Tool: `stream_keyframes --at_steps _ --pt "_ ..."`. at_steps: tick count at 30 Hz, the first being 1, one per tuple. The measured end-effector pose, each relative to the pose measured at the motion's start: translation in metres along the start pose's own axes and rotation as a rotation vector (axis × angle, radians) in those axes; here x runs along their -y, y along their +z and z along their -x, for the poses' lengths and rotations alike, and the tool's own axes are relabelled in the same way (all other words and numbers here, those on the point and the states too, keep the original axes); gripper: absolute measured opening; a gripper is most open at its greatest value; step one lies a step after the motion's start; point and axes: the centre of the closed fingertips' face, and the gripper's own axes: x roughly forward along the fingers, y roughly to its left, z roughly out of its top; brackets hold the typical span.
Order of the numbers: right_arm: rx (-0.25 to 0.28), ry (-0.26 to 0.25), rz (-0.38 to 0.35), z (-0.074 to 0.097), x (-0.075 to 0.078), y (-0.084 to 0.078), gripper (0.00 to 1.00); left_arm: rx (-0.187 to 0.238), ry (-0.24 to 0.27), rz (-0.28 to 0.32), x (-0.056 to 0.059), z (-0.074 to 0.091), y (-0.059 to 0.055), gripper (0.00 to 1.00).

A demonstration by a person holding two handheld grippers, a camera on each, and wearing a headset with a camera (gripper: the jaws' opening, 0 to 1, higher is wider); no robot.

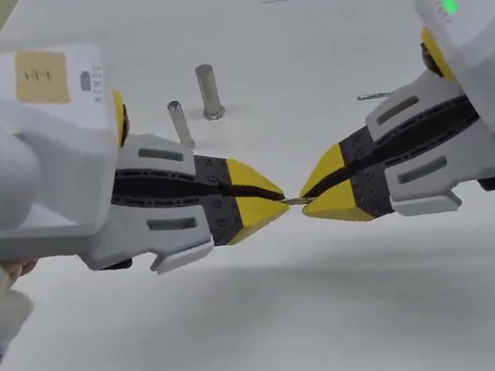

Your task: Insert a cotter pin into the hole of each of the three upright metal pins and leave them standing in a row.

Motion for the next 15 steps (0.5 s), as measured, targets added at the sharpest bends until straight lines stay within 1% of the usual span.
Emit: stream_keyframes --at_steps 2,5,7,8,11,13,14,15 --pt "-0.004 0.002 -0.001 0.0 0.0 -0.001 0.0 -0.019 -0.004 -0.011 0.0 -0.002 -0.004 0.0" --pt "-0.007 0.005 -0.002 0.001 -0.002 0.0 0.0 -0.029 -0.007 -0.015 0.0 -0.003 -0.007 0.0" --pt "-0.008 0.011 -0.001 0.001 -0.004 -0.001 0.0 -0.044 -0.013 -0.02 0.001 -0.005 -0.011 0.0" --pt "-0.006 0.011 0.013 0.002 -0.005 0.0 0.0 -0.056 -0.012 -0.027 0.0 -0.006 -0.013 0.0" --pt "-0.013 0.012 0.013 0.002 -0.006 0.0 0.0 -0.069 -0.016 -0.025 0.001 -0.009 -0.015 0.0" --pt "-0.016 0.01 0.014 0.003 -0.005 0.0 0.0 -0.069 -0.009 0.001 -0.001 -0.009 -0.015 0.0" --pt "-0.015 0.01 0.014 0.004 -0.005 0.0 0.0 -0.065 -0.008 0.035 -0.001 -0.009 -0.014 0.0" --pt "-0.014 0.009 0.008 0.004 -0.005 0.0 0.0 -0.063 -0.008 0.038 -0.003 -0.008 -0.014 0.0"
